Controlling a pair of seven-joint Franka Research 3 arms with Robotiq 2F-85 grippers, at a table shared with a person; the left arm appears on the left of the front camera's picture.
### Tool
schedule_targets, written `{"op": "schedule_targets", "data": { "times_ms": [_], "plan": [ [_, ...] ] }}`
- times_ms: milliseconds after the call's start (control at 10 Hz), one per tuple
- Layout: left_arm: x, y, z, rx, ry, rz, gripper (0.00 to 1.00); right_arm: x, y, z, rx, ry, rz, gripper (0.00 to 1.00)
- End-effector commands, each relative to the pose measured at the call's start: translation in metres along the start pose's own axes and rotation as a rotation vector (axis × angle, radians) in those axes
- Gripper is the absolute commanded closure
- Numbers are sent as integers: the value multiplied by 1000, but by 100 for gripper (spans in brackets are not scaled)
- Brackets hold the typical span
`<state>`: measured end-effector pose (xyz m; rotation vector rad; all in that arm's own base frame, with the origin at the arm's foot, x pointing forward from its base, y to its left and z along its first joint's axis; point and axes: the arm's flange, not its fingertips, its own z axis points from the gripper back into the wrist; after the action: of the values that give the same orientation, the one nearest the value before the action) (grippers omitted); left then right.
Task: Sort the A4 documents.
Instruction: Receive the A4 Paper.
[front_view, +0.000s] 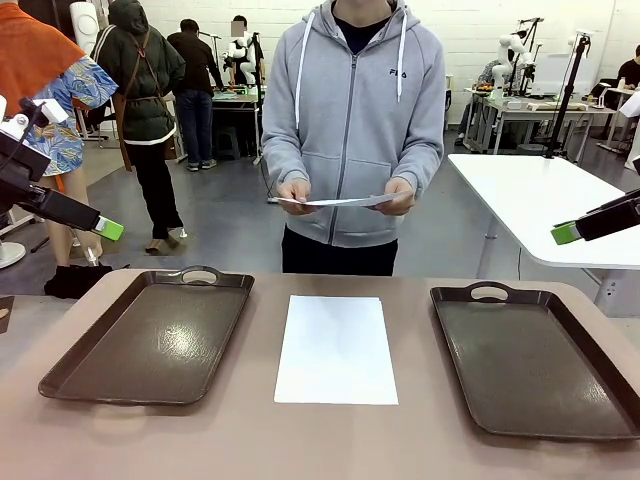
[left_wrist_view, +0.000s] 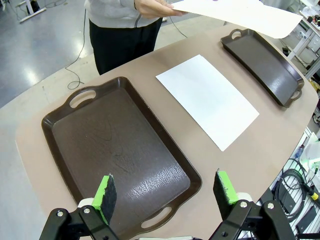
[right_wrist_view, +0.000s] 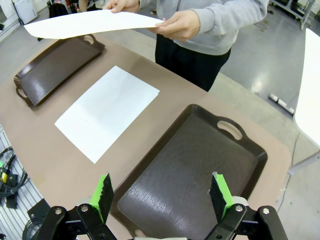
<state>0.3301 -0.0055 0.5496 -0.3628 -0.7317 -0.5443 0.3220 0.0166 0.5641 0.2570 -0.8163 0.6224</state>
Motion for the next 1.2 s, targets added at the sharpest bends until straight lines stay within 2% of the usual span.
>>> {"op": "schedule_targets", "data": {
  "times_ms": [0,1100],
  "plan": [
    [0,0,0,-1,-1,0,0,0,0,-1,3,-2,-3,0],
    [0,0,0,-1,-1,0,0,0,0,-1,3,-2,-3,0]
  ]
}}
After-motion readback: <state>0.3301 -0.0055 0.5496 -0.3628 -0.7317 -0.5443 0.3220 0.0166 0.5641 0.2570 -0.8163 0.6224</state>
